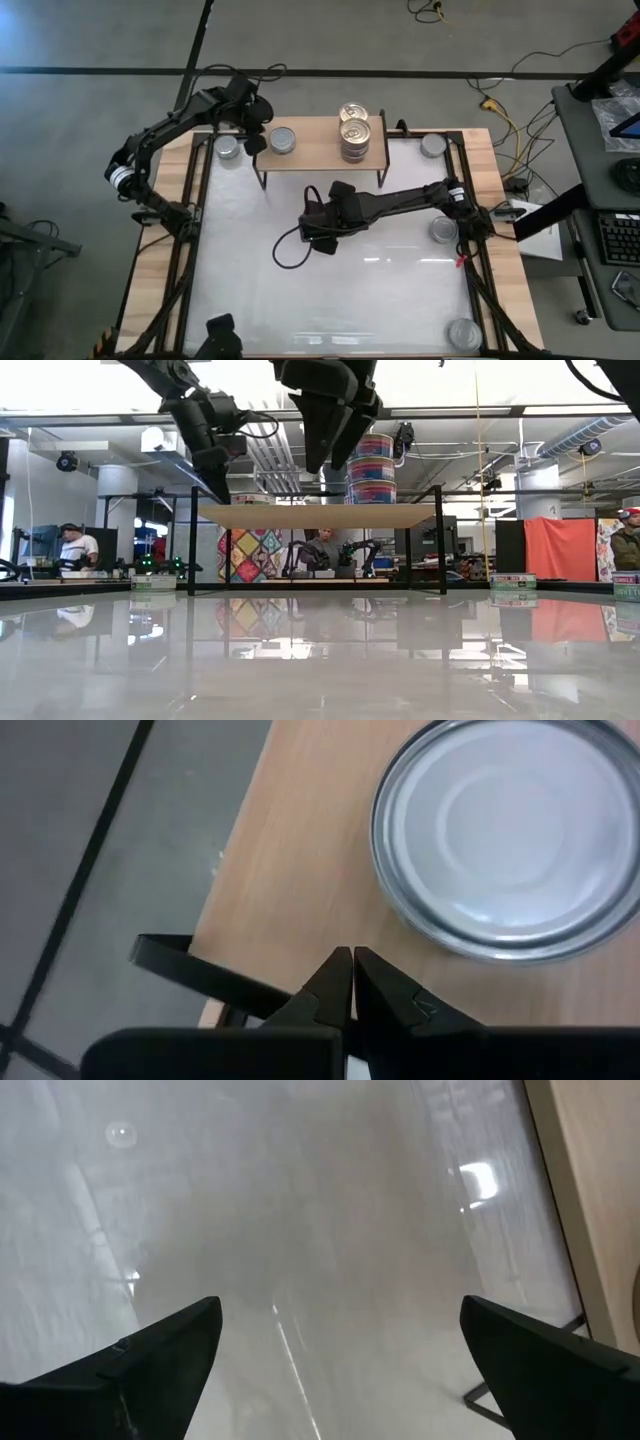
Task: Stack canned seafood by type on shelf
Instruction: Put the green tuna can on the shelf
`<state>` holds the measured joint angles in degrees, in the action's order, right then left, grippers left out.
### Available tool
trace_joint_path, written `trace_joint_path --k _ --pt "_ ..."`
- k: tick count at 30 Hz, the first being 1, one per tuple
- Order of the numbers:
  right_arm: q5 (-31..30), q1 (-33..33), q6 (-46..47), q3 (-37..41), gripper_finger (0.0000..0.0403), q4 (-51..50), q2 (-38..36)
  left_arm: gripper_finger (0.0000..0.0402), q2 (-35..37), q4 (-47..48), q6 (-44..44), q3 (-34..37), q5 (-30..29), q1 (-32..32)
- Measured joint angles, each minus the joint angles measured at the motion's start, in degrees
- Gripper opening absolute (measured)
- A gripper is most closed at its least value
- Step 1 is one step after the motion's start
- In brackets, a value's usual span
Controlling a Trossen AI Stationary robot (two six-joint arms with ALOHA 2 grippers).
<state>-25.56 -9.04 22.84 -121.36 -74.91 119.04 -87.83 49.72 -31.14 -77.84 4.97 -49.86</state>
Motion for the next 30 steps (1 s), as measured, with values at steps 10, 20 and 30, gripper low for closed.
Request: trace_joint_path --k 10,20,30 --pt "0.0 -0.2 -0.1 0.0 0.0400 -0.7 0.0 0.0000 -3.0 1.4 0.4 -0.1 1.8 2.5" --pt "0.9 -0.2 -1.0 0.0 0.0400 -1.3 0.0 0.0000 -3.0 4.4 2.4 0.0 5.9 4.0" --pt "6.3 -3.2 -4.6 -0.1 0.0400 1.7 -6.2 0.0000 5.8 7.9 10.0 0.1 -2.8 7.4"
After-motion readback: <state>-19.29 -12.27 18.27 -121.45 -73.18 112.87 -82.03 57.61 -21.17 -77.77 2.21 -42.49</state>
